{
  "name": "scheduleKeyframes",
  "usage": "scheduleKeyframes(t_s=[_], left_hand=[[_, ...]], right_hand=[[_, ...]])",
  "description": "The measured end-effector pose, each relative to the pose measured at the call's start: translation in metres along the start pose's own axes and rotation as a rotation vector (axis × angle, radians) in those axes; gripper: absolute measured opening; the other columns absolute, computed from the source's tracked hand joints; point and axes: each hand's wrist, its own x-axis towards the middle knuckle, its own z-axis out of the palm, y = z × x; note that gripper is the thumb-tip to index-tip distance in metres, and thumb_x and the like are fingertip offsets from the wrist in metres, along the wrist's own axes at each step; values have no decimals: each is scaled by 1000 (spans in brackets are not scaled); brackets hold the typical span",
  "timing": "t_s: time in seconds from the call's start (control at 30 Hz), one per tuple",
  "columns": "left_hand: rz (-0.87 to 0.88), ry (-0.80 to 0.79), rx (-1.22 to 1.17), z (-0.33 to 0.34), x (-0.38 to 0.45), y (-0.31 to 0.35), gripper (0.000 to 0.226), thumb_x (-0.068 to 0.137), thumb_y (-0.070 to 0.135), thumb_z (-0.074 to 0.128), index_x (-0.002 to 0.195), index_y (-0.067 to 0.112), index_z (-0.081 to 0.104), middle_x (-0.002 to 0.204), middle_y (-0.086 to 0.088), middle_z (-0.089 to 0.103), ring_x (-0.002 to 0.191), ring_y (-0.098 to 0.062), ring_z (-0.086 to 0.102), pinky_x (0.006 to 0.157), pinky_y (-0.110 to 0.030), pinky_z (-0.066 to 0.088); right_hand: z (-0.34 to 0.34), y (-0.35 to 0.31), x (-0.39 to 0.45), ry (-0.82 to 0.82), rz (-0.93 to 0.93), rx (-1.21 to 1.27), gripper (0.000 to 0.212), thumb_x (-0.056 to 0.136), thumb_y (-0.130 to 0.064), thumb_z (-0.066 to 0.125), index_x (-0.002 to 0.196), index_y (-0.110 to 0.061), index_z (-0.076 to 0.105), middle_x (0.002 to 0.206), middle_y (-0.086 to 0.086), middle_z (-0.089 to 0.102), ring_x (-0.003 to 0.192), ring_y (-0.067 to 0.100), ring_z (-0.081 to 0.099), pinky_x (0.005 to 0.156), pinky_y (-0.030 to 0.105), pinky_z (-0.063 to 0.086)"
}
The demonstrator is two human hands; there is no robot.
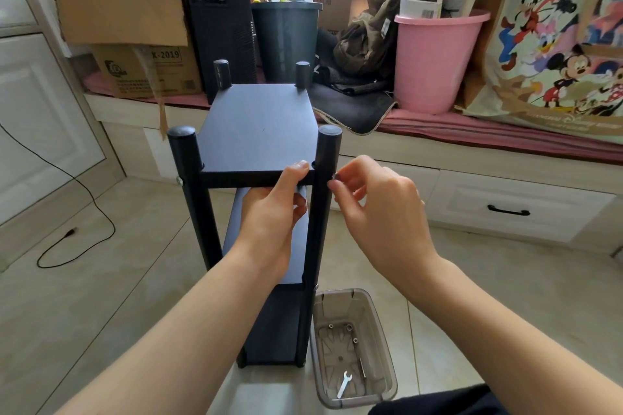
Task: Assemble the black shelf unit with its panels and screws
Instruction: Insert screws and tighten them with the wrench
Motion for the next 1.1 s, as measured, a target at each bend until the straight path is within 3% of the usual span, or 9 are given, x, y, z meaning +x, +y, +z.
scheduleKeyframes(t_s=[0.13, 0.23, 0.33, 0.43, 0.53, 0.63, 0.77, 0.97, 1.1], left_hand=[[0, -6, 4, 0, -1, 1, 8, 92, 32, 69, 91, 24, 69, 83, 1, 61, 80, -17, 55, 83, -31, 50], [5, -6, 12, 0, -2, 2, 9, 93, 31, 68, 86, 24, 70, 82, 0, 59, 75, -16, 53, 82, -31, 49], [7, -13, 24, 0, -2, 2, 19, 93, 31, 69, 74, 26, 73, 82, -4, 55, 71, -16, 50, 81, -29, 49], [11, -16, 21, -2, -1, 3, 13, 91, 31, 70, 81, 24, 70, 86, -5, 54, 71, -16, 50, 81, -29, 50], [11, -12, 31, -3, 1, 2, 11, 90, 31, 71, 84, 23, 67, 84, -4, 55, 68, -13, 51, 81, -29, 49], [12, -11, 38, -3, 1, 1, 16, 90, 32, 71, 78, 23, 67, 78, -3, 54, 64, -12, 50, 81, -28, 49], [12, -25, 36, -3, 1, 2, 14, 91, 32, 70, 84, 20, 68, 86, -6, 53, 64, -12, 48, 78, -27, 49], [31, -23, 58, -7, 3, 0, 16, 91, 32, 70, 102, 20, 69, 82, -1, 58, 68, -10, 54, 75, -22, 53], [24, -27, 71, -7, 0, 1, 14, 91, 34, 69, 97, 21, 71, 81, -5, 56, 67, -11, 52, 78, -24, 53]], right_hand=[[-2, 2, 0, 2, 27, -10, 24, 95, -42, 61, 90, -19, 68, 74, -10, 67, 78, 19, 63, 77, 46, 51], [-2, 2, 1, 6, 12, 15, 16, 94, -34, 64, 93, -18, 65, 77, -9, 67, 78, 20, 63, 76, 48, 52], [1, 4, 4, -14, 8, -21, 22, 98, -35, 59, 88, -16, 64, 75, -3, 68, 77, 23, 63, 78, 47, 50], [1, 6, 1, -35, 10, -53, 31, 99, -42, 54, 85, -17, 65, 72, -3, 68, 77, 22, 61, 79, 46, 49], [-3, 7, 1, -10, 22, 56, 20, 94, -39, 63, 89, -20, 67, 75, -11, 67, 76, 17, 63, 77, 47, 52], [-1, 8, 6, -34, 23, 95, 16, 94, -30, 65, 86, -16, 66, 72, -8, 68, 73, 17, 65, 75, 45, 52], [3, 9, 9, -69, 112, 276, 22, 94, -26, 67, 76, -14, 63, 58, -7, 67, 60, 7, 63, 66, 24, 50], [0, 22, 16, -181, 260, 584, 15, 88, -30, 73, 100, -21, 69, 82, -3, 73, 74, 6, 68, 71, 21, 55], [7, 26, 15, -278, 395, 750, 14, 87, -37, 71, 95, -26, 72, 90, -7, 75, 85, 8, 70, 76, 26, 58]])
